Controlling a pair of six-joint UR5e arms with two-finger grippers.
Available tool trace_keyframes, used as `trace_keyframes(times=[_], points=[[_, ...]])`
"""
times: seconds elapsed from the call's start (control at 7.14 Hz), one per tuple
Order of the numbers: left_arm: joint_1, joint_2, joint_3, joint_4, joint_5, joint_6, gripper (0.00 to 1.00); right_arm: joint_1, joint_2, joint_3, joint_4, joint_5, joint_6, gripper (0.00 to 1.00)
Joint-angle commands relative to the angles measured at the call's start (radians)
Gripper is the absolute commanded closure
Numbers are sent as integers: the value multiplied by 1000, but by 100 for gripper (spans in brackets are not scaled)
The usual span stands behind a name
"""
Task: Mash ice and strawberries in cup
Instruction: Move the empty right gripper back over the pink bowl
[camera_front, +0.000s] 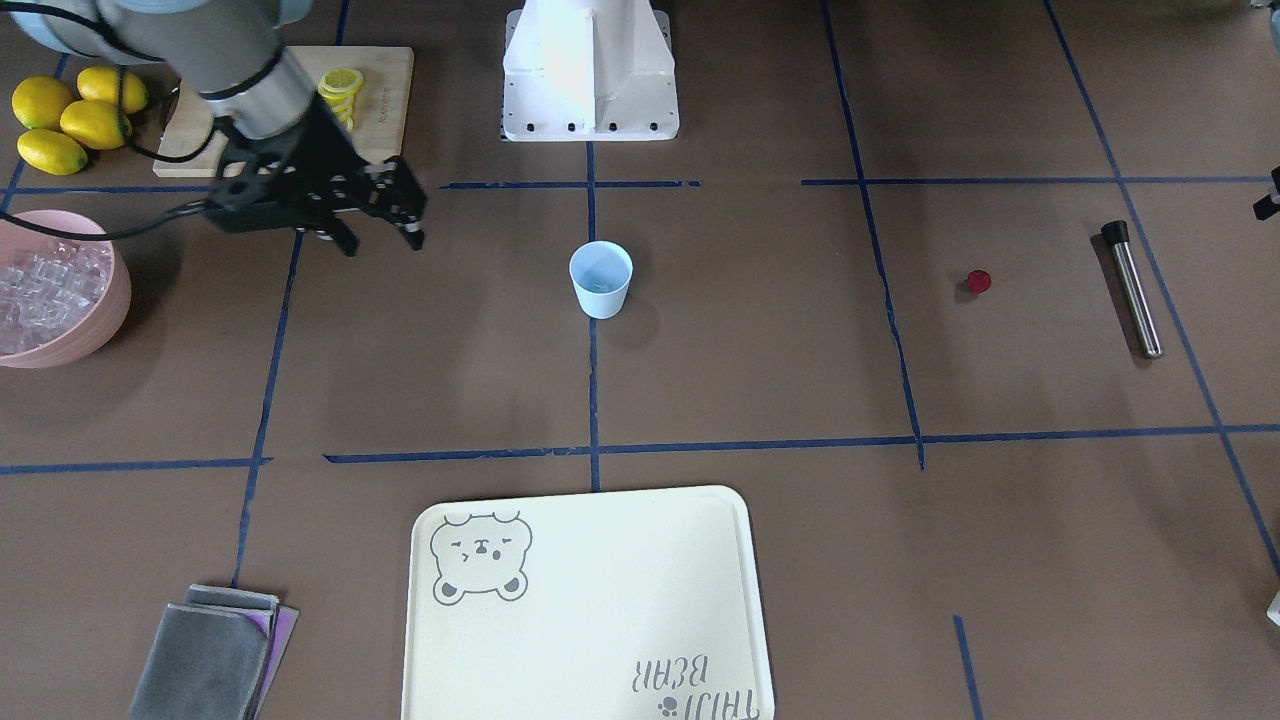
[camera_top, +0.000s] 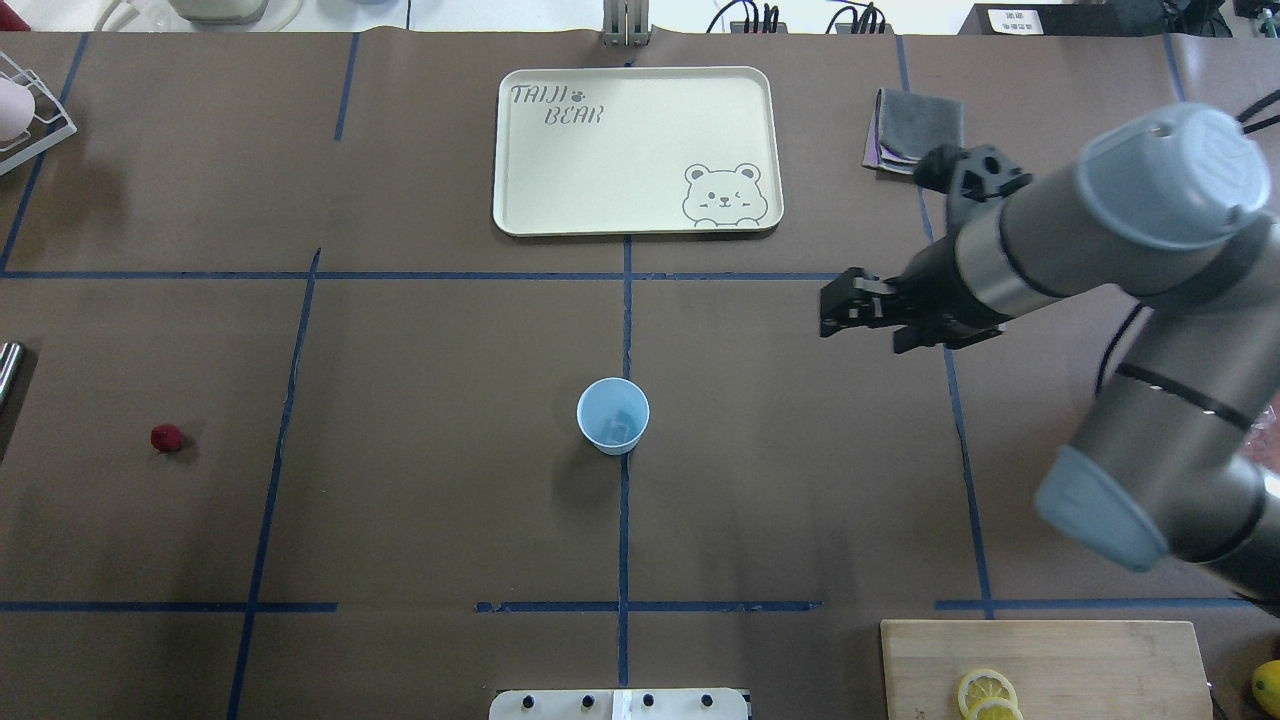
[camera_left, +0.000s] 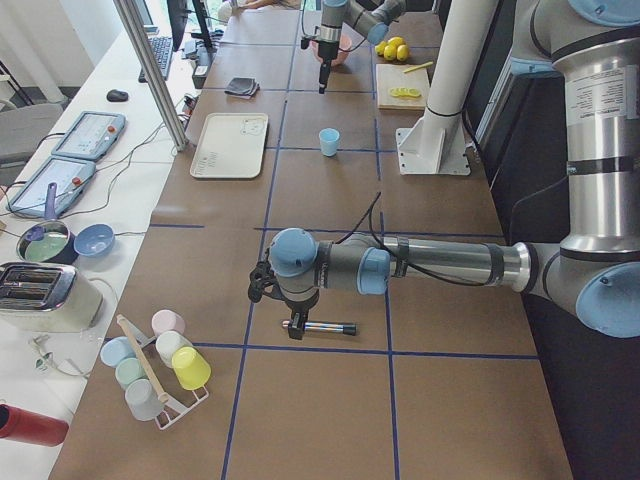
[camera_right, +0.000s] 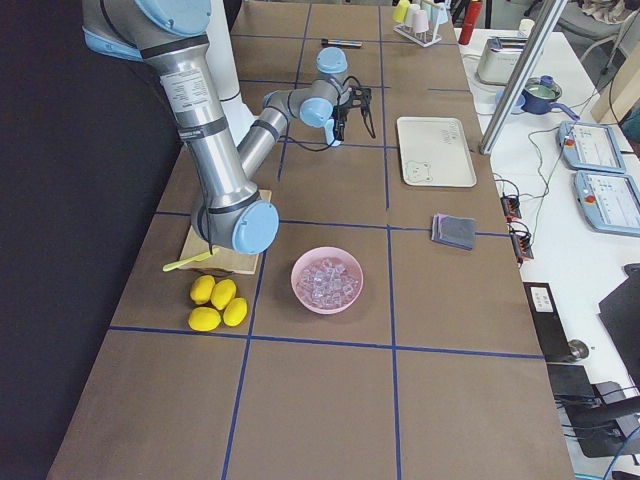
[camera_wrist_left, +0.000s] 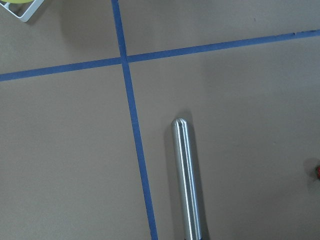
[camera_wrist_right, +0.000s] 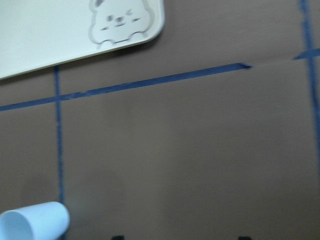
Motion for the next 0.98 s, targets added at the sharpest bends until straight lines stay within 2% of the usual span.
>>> trace_keyframes(times=[0.0, 0.28, 0.42, 0.56, 0.84], points=[[1, 0, -1, 0, -1, 0, 0, 164, -293, 39, 16, 93, -181, 18], [-1, 0, -3, 0, -1, 0, 0, 211, -435, 23, 24, 90, -182, 18], [-1, 0, -1, 0, -1, 0, 0, 221, -469, -9, 36, 84, -179, 18], [-1, 0, -3, 0, -1, 0, 0, 225, -468, -77, 38, 85, -182, 18], [1, 0, -3, -2, -1, 0, 0, 226, -462, -128, 38, 85, -212, 17]])
